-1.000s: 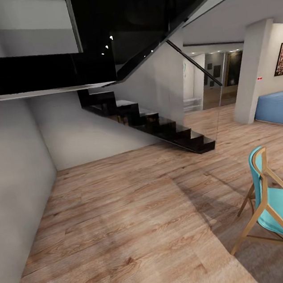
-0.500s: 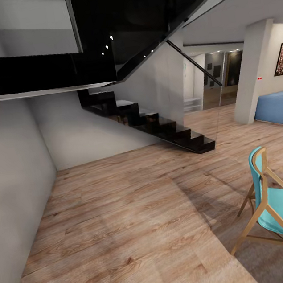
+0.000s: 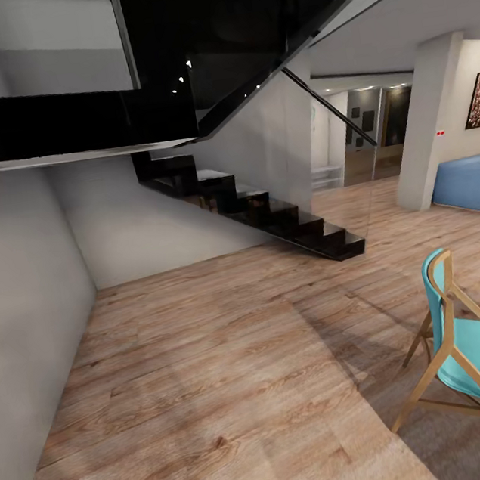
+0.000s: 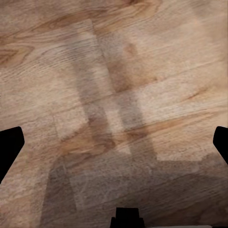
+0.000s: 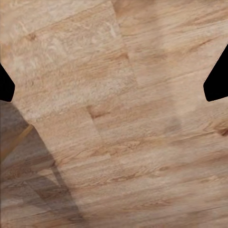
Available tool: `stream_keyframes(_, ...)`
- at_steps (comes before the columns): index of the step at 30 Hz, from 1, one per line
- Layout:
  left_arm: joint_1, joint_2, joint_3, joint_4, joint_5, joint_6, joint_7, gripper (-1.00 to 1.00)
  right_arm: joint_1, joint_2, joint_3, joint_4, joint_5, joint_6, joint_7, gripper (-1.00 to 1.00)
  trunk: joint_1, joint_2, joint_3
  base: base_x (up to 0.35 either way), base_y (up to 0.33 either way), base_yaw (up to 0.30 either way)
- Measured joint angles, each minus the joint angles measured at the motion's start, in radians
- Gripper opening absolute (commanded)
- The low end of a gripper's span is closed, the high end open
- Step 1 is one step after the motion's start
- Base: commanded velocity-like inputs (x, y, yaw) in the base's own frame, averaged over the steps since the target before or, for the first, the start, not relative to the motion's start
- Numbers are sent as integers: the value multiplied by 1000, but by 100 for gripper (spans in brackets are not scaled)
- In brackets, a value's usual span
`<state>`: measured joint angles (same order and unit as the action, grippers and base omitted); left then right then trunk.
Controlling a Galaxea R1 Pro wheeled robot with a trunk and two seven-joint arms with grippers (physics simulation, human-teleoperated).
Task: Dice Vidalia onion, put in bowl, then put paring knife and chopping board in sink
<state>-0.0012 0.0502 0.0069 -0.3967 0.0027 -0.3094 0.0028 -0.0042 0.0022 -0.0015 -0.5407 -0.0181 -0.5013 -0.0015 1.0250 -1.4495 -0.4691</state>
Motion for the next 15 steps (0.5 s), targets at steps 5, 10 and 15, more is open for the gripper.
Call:
stream_keyframes(5, 0, 18, 1, 33, 3, -99, 0, 100, 0, 2, 0, 13, 1, -10, 0, 100, 0, 0, 0, 0, 0, 0)
stream_keyframes(10, 0, 18, 2, 62, 4, -108, 0, 100, 0, -2, 1, 16, 3, -8, -1, 100, 0, 0, 0, 0, 0, 0)
stream_keyframes(15, 0, 19, 2, 68, 4, -109, 0, 100, 0, -2, 1, 17, 3, -8, -1, 100, 0, 0, 1, 0, 0, -55)
